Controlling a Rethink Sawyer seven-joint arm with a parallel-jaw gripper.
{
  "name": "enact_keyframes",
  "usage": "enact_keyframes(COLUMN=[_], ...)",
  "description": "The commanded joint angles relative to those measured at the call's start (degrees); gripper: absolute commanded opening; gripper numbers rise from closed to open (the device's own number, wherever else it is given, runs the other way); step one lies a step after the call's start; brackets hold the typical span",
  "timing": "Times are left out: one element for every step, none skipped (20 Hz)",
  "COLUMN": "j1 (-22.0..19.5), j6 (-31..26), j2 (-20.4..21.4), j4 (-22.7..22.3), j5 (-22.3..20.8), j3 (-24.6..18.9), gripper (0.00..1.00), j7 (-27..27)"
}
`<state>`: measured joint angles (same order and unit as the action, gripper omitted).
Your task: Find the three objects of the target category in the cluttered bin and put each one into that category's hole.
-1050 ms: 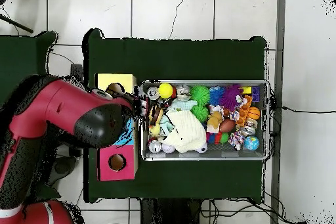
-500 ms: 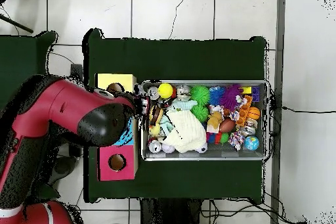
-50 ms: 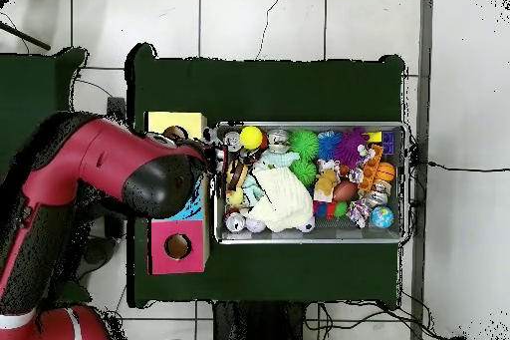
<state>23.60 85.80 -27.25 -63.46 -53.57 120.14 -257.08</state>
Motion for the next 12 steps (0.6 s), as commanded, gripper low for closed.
enact_keyframes(j1=[-0.6,-0.5,-0.4,-0.3,-0.2,-0.2,-0.2,-0.2,-0.2,-0.2,-0.2,-0.3], j6=[0.8,0.9,1.1,1.3,1.3,1.5,1.5,1.7,1.8,2.2,2.4,2.8], j2=[0.4,0.4,0.4,0.3,0.3,0.3,0.2,0.2,0.1,0.1,0.1,0.1], j4=[7.8,7.7,7.5,7.3,7.2,7.1,7.1,7.0,6.9,6.8,6.7,6.6], j5=[3.2,3.2,3.1,3.1,3.1,3.1,3.1,3.1,3.1,3.1,3.1,3.1], j3=[-5.8,-5.8,-5.8,-5.6,-5.7,-5.4,-5.4,-5.2,-5.1,-4.8,-4.7,-4.4], gripper=[0.00,0.00,0.00,0.00,0.00,0.00,0.00,0.00,0.00,0.00,0.00,0.00], j7=[-20.0,-20.1,-20.2,-20.3,-20.3,-20.4,-20.5,-20.5,-20.6,-20.8,-20.8,-21.0])
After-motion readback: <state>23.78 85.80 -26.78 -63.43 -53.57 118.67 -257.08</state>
